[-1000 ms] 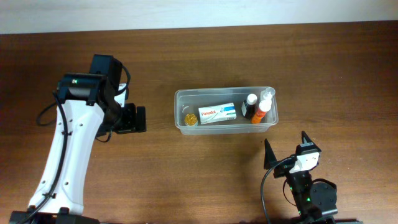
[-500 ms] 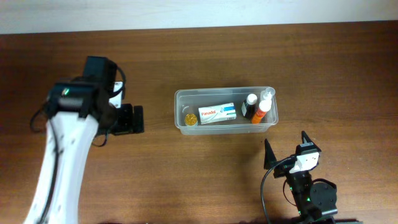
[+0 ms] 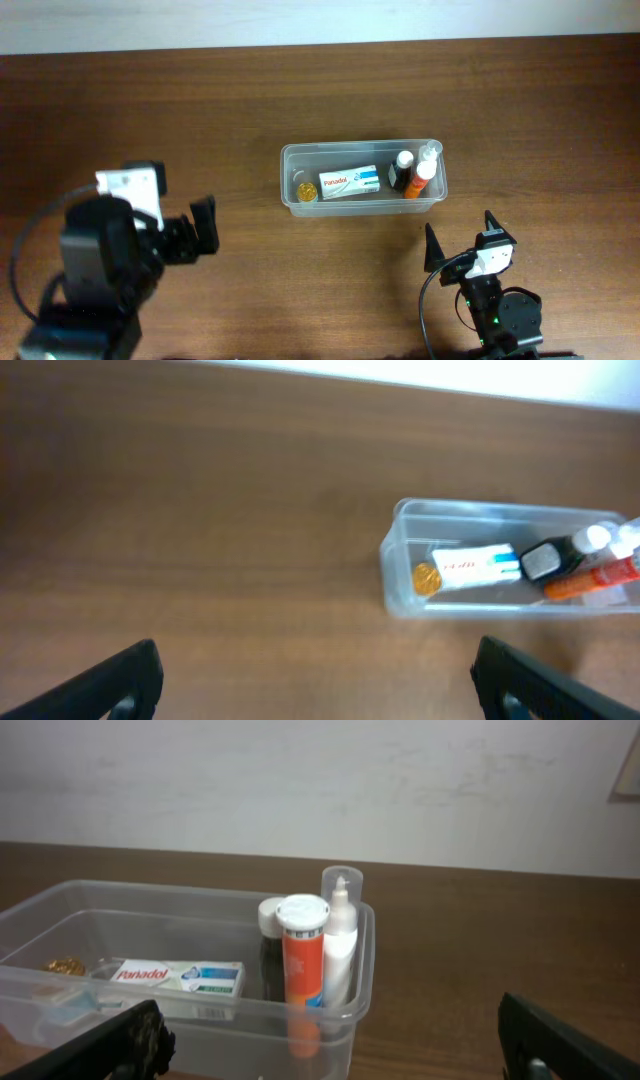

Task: Pack container

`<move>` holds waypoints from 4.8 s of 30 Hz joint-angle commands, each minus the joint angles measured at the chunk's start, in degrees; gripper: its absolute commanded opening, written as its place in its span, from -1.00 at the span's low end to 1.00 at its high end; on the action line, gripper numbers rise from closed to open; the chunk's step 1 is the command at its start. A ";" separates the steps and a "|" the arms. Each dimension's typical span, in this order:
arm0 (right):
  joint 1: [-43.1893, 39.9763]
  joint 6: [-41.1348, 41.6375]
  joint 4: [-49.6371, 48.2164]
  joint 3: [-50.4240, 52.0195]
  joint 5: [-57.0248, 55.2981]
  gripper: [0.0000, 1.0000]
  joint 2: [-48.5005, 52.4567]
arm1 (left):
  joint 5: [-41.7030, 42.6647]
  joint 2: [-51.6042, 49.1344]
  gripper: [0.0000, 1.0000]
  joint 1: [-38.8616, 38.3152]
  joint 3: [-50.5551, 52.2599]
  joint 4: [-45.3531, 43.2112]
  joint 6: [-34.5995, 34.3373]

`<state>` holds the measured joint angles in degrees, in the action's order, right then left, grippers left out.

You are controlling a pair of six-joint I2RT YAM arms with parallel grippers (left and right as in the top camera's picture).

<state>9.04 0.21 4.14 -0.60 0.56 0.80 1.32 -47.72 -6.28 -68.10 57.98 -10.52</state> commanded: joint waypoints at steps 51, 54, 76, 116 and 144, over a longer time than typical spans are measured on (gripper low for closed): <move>0.33 0.00 0.33 0.28 0.50 0.96 -0.59 | 9.18 47.43 0.99 0.07 63.17 -72.65 7.56; 0.33 0.00 0.33 0.28 0.48 0.97 -0.59 | 4.72 47.43 0.99 0.07 65.53 -75.28 7.56; 0.33 0.00 0.33 0.28 0.48 0.96 -0.59 | -7.17 47.45 0.99 1.33 67.63 -59.14 7.56; 0.33 0.00 0.33 0.28 0.48 0.97 -0.59 | -6.95 47.43 0.99 1.46 67.58 -53.81 7.56; 0.33 0.00 0.33 0.28 0.48 0.97 -0.59 | -6.95 47.43 0.99 1.46 67.58 -53.81 7.56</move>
<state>9.04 0.19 4.19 -0.60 0.56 0.80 -4.99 -0.84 -5.10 -0.60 3.95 -3.84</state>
